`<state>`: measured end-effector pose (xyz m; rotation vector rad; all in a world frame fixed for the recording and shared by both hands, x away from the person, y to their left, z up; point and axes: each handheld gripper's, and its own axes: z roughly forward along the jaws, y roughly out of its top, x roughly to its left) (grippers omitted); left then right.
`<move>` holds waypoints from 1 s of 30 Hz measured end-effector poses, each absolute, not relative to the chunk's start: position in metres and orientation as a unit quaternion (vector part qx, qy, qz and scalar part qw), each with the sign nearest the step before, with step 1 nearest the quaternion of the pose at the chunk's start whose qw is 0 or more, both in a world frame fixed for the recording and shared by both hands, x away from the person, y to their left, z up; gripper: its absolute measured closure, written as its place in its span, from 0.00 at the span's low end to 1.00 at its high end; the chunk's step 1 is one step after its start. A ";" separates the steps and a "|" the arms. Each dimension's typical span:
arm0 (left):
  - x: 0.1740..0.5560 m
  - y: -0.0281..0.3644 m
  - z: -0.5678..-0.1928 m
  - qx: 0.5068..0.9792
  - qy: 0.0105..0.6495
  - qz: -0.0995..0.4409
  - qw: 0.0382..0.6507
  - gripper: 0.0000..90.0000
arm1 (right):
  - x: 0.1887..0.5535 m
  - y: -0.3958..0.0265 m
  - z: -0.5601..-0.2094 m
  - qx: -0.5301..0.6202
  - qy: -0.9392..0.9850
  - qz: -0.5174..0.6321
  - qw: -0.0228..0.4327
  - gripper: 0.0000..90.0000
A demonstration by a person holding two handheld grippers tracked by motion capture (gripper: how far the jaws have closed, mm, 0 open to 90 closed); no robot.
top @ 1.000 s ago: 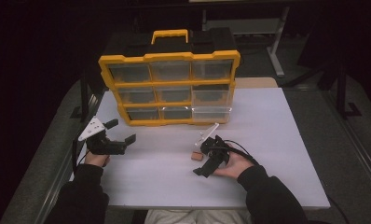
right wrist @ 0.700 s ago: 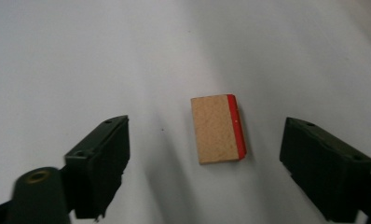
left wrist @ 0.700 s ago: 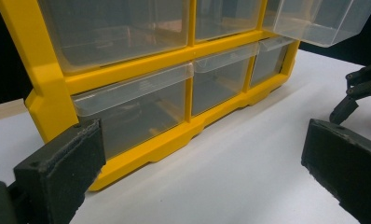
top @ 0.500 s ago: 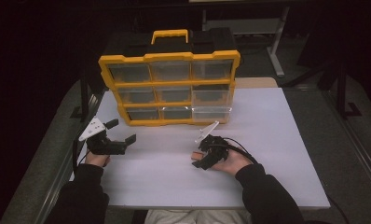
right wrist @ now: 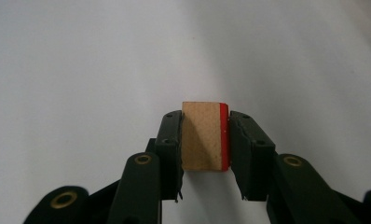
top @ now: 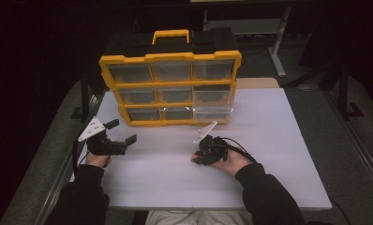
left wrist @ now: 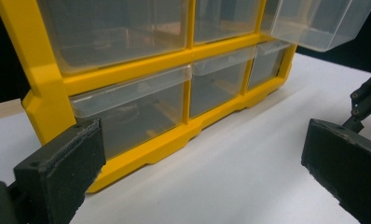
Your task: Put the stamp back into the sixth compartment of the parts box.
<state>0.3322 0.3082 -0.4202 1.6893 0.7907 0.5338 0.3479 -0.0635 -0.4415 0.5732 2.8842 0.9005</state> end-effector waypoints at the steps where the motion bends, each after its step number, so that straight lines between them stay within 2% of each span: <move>1: 0.332 0.309 -0.420 0.716 0.337 0.228 0.567 0.00 | 0.347 -0.064 -0.440 0.186 0.937 0.295 0.034 0.72; 30: 0.332 0.308 -0.421 0.721 0.336 0.222 0.565 0.00 | 0.343 -0.072 -0.390 0.174 0.936 0.305 0.037 0.72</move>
